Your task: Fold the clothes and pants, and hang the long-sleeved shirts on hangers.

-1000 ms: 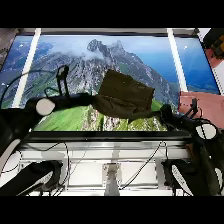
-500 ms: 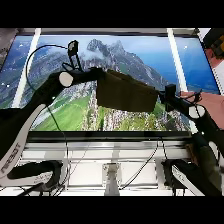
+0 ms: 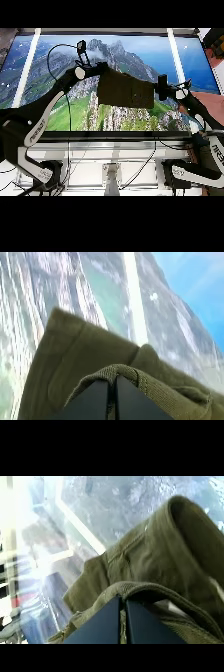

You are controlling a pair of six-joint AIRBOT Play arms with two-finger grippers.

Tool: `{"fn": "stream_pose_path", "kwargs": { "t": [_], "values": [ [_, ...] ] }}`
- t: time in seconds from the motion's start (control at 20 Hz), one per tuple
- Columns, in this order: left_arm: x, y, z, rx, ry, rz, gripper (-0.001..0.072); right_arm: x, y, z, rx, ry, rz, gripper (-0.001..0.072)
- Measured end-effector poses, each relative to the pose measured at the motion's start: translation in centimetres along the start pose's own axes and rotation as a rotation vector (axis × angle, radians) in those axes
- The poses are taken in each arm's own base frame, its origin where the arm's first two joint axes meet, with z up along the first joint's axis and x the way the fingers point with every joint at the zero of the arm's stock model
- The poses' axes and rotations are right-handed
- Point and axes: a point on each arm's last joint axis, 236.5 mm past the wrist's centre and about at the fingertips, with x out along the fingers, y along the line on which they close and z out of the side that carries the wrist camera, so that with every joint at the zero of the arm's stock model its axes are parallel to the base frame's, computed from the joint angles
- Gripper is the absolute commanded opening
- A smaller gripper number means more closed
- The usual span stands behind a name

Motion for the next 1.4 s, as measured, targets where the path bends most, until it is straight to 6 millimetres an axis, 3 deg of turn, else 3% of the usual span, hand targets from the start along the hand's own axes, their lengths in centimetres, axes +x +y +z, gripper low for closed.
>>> {"fn": "stream_pose_path", "kwargs": {
  "t": [0.1,0.15,0.2,0.25,0.35,0.4,0.45,0.6,0.75,0.8,1.0,1.15,1.4],
  "values": [
    [1.7,0.4,0.5,-0.003,-0.026,0.001,0.0017,1.0,0.3,0.4,-0.001,-0.019,0.007,0.0067],
    [2.4,0.7,0.9,-0.005,-0.048,0.003,0.0153,1.4,0.4,0.6,-0.002,-0.026,0.01,0.0229],
    [2.9,0.9,1.5,-0.005,-0.077,0.004,0.0439,1.8,0.7,0.8,-0.007,-0.033,0.015,0.0361],
    [3.2,1.0,2.2,-0.005,-0.11,0.004,0.0602,2.1,0.9,0.9,-0.021,-0.036,0.016,0.0387],
    [3.6,1.3,2.9,-0.008,-0.144,0.006,0.0604,2.5,1.9,1.4,-0.081,-0.05,0.031,0.0394],
    [3.6,1.5,3.4,-0.009,-0.159,0.007,0.0602,2.5,2.4,1.7,-0.119,-0.056,0.037,0.0461],
    [3.4,1.6,4.0,-0.01,-0.172,0.008,0.06,2.5,3.0,2.1,-0.153,-0.057,0.043,0.0482],
    [1.7,1.5,5.3,-0.012,-0.152,0.004,0.0589,1.8,3.8,4.4,-0.244,-0.033,0.014,0.0501],
    [-1.9,1.6,7.0,0.004,-0.091,0.007,0.0585,0.4,1.7,6.6,-0.355,0.103,-0.082,0.0502],
    [-3.5,1.7,7.6,0.018,-0.07,0.006,0.0584,-0.2,0.8,7.0,-0.383,0.168,-0.109,0.0537],
    [-9.8,0.2,9.3,0.025,0.011,-0.094,0.0581,-2.4,-3.3,5.0,-0.432,0.527,-0.149,0.0677],
    [-13.5,-3.0,9.9,0.021,0.042,-0.257,0.0581,-3.1,-5.2,2.6,-0.46,0.731,-0.139,0.0679],
    [-16.0,-6.4,9.7,0.041,0.067,-0.403,0.058,-2.3,-6.6,0.1,-0.554,0.853,-0.14,0.0686]
  ]
}}
